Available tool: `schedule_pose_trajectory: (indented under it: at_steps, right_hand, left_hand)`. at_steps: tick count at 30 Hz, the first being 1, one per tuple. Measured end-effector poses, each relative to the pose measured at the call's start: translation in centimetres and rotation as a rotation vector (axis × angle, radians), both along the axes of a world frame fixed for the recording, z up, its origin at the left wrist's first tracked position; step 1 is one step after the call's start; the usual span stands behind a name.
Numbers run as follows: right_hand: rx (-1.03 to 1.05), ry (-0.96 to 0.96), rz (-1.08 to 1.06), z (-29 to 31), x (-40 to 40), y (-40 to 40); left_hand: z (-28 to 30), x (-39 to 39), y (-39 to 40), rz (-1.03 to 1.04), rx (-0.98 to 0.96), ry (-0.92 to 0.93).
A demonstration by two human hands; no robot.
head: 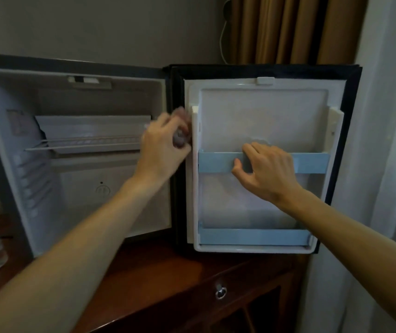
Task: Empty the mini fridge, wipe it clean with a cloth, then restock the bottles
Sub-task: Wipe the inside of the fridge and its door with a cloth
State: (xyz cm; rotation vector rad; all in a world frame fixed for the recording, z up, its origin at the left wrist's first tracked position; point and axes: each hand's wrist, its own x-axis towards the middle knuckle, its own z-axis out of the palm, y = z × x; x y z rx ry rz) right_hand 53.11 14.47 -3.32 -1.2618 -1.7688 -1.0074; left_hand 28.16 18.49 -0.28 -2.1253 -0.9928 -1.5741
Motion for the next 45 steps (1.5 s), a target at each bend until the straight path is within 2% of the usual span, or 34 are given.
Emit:
schedule_pose_trajectory:
  at_steps: [3, 5, 8, 15, 17, 21, 24, 28, 31, 35, 42, 45]
  right_hand:
    - [0.003, -0.001, 0.001, 0.0, -0.1, 0.0]
    - [0.005, -0.007, -0.005, 0.0, 0.0, -0.1]
    - [0.014, -0.010, -0.017, 0.0, 0.0, -0.1]
    - [0.025, -0.024, -0.028, 0.1, -0.2, -0.4]
    - [0.025, -0.025, -0.032, 0.1, -0.2, -0.4]
    - [0.025, -0.025, -0.021, 0.1, -0.2, -0.2]
    - [0.032, -0.017, -0.033, 0.1, -0.2, -0.2]
    - [0.031, -0.022, -0.027, 0.1, -0.1, -0.4]
    - [0.031, -0.018, -0.040, 0.1, -0.1, -0.3]
    - [0.032, -0.019, -0.045, 0.0, -0.1, -0.3]
    - [0.046, -0.015, -0.035, 0.1, -0.3, -0.4]
    - [0.027, -0.016, -0.038, 0.1, -0.2, -0.4]
  left_hand:
    - [3.9, -0.4, 0.5, -0.016, 0.075, 0.016]
    - [3.6, -0.4, 0.5, -0.015, 0.081, 0.017]
    - [0.3, -0.3, 0.2, -0.018, 0.047, 0.011]
    - [-13.0, -0.6, -2.0, -0.024, -0.189, 0.116]
    - [-14.4, -0.8, -2.1, -0.032, -0.219, 0.131]
    - [-11.1, -1.2, -1.6, -0.036, -0.183, 0.155]
    - [-4.8, -1.0, -0.8, -0.051, -0.073, 0.062]
    - [3.1, -0.7, 0.3, -0.047, 0.072, 0.058]
    - [4.6, -0.8, 0.6, -0.018, 0.139, 0.073]
    - [-0.1, -0.7, 0.5, -0.027, 0.077, 0.064]
    - [-14.9, -0.5, -1.7, -0.009, -0.193, 0.133]
    - [-16.5, -0.8, -1.8, -0.016, -0.227, 0.179]
